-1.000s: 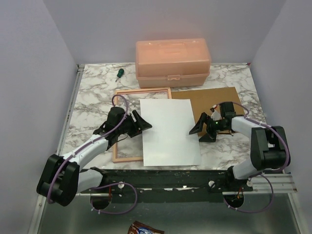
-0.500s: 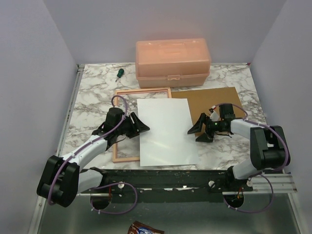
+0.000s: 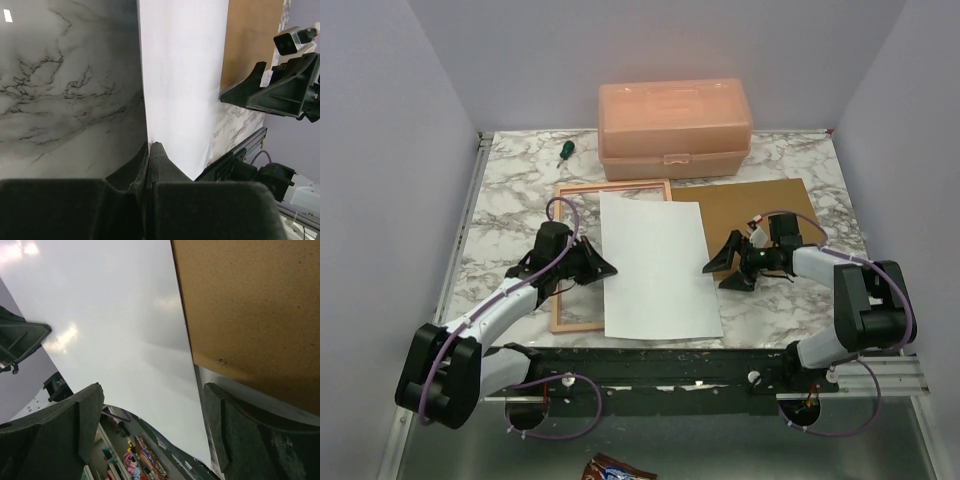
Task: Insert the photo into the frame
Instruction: Adjust the photo in the photo frame.
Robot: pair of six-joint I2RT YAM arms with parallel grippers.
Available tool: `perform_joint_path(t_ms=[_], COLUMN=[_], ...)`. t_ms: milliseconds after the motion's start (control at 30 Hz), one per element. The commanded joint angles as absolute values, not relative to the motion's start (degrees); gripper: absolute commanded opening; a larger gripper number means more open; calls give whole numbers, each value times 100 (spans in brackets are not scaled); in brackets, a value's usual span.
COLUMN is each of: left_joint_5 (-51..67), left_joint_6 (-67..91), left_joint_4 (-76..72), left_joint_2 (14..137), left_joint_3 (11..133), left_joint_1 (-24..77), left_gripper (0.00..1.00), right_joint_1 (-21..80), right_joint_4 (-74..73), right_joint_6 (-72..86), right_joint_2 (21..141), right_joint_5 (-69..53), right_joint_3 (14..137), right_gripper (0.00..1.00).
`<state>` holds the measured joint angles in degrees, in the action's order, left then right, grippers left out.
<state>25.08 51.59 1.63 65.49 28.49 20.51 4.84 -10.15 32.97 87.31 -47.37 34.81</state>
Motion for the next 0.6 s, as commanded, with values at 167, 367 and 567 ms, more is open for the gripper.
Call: perform_joint_path(t_ms=[167, 367, 567], left_joint_5=[2651, 2672, 2630], left_joint_6=[4709, 4364, 3800], left_joint_4=[950, 1588, 2255], left_joint_2=[5936, 5647, 5656], left_joint_3=[3277, 3567, 3949], left_joint_1=[1646, 1329, 986], left_gripper=[0, 0, 0], right_joint_1=[519, 519, 519], right_joint_4=[-1333, -1491, -1573], right_joint_6=[3149, 3047, 2952], right_joint_2=[7852, 7655, 7642], right_joint_5=[-4275, -4176, -4165], right_joint_3=[3770, 3848, 3877], right_gripper=[96, 100, 100])
